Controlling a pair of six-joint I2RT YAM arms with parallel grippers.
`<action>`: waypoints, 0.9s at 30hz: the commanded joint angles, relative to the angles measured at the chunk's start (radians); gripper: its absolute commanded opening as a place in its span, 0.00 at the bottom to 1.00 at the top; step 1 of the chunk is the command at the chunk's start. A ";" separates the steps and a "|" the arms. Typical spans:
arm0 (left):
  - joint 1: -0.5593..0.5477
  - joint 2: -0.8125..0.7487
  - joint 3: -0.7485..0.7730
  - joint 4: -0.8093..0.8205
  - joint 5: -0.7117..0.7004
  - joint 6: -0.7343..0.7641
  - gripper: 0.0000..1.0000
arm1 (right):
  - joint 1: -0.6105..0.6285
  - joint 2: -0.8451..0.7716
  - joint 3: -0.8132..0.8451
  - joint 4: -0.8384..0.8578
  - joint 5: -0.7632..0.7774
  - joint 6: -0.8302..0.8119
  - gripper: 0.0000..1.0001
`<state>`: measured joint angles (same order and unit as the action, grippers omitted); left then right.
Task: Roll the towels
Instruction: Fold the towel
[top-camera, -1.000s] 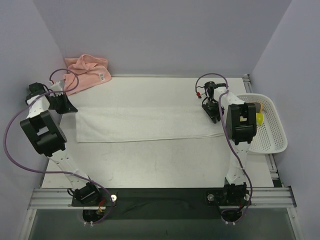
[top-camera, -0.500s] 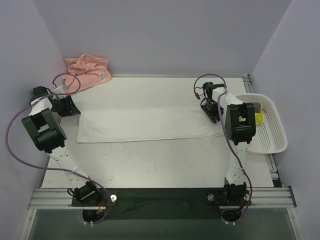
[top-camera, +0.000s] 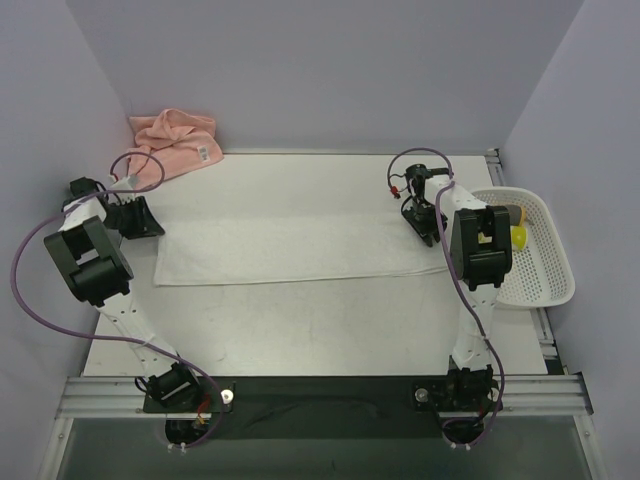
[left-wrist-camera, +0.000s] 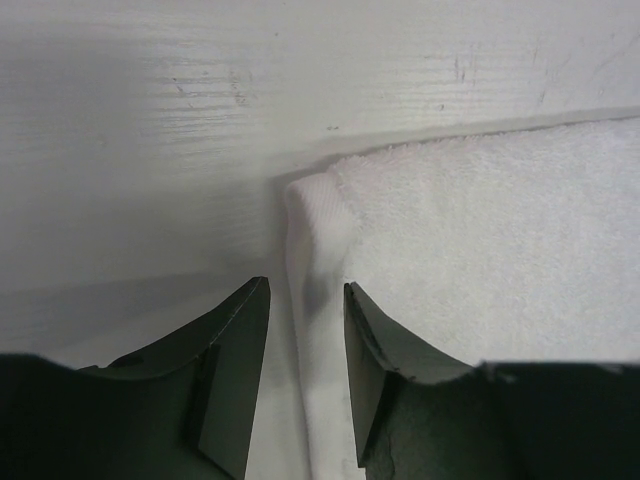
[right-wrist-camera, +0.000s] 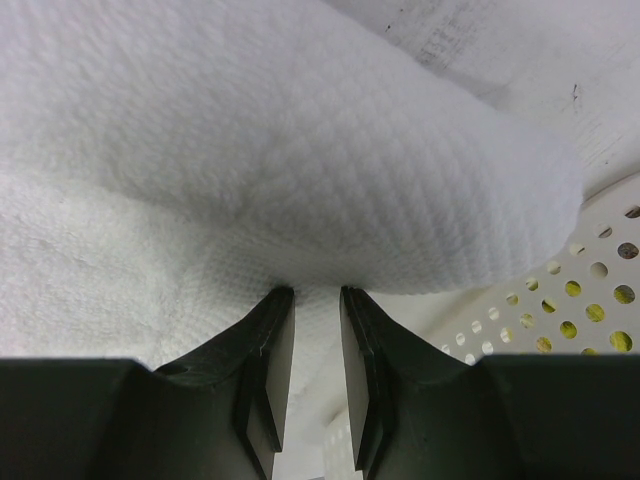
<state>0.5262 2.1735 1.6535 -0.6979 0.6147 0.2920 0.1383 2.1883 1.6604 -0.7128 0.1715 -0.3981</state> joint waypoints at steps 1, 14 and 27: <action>0.014 -0.006 0.009 -0.032 0.080 0.010 0.46 | 0.001 -0.013 -0.019 -0.024 0.006 -0.010 0.26; 0.026 -0.020 0.109 -0.034 0.108 -0.065 0.00 | 0.000 0.001 -0.014 -0.020 0.008 -0.012 0.25; 0.037 0.045 0.172 0.040 0.088 -0.136 0.00 | -0.002 0.002 -0.022 -0.017 0.016 -0.018 0.24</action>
<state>0.5365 2.1887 1.7714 -0.7380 0.7086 0.1764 0.1387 2.1883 1.6604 -0.7128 0.1711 -0.4019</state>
